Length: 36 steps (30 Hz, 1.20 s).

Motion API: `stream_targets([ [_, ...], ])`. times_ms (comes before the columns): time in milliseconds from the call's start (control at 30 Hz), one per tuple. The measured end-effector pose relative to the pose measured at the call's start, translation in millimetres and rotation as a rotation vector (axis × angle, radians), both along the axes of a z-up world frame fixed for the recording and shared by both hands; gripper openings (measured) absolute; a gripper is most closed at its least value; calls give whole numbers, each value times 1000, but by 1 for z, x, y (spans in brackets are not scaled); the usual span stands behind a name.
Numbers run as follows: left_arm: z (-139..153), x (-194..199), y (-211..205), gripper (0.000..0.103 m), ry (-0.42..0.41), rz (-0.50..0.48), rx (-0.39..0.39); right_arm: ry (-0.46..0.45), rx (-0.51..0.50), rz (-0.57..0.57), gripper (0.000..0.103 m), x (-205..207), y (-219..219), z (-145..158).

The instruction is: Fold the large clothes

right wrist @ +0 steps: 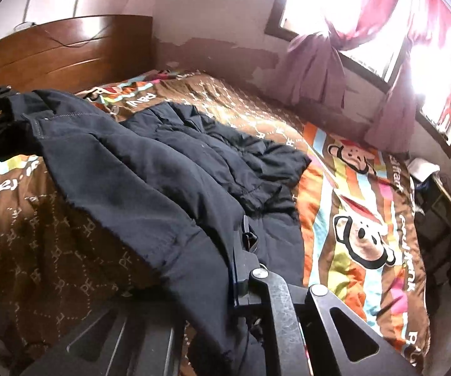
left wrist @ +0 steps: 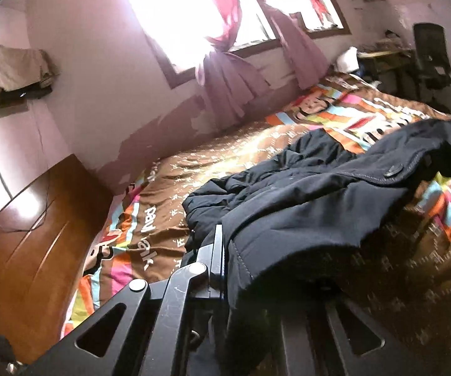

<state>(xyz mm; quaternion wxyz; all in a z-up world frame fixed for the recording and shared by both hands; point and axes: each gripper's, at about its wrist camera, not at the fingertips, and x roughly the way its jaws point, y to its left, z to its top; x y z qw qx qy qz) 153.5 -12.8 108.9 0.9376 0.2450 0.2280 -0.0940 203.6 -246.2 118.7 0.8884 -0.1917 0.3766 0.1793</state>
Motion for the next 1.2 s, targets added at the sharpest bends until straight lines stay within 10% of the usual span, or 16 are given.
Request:
stream_targets([
  [533, 20, -75, -1, 4, 160, -81, 31, 103, -37, 115, 6, -93, -2, 49],
  [1200, 27, 93, -22, 4, 137, -2, 27, 19, 0, -12, 6, 79, 2, 36],
])
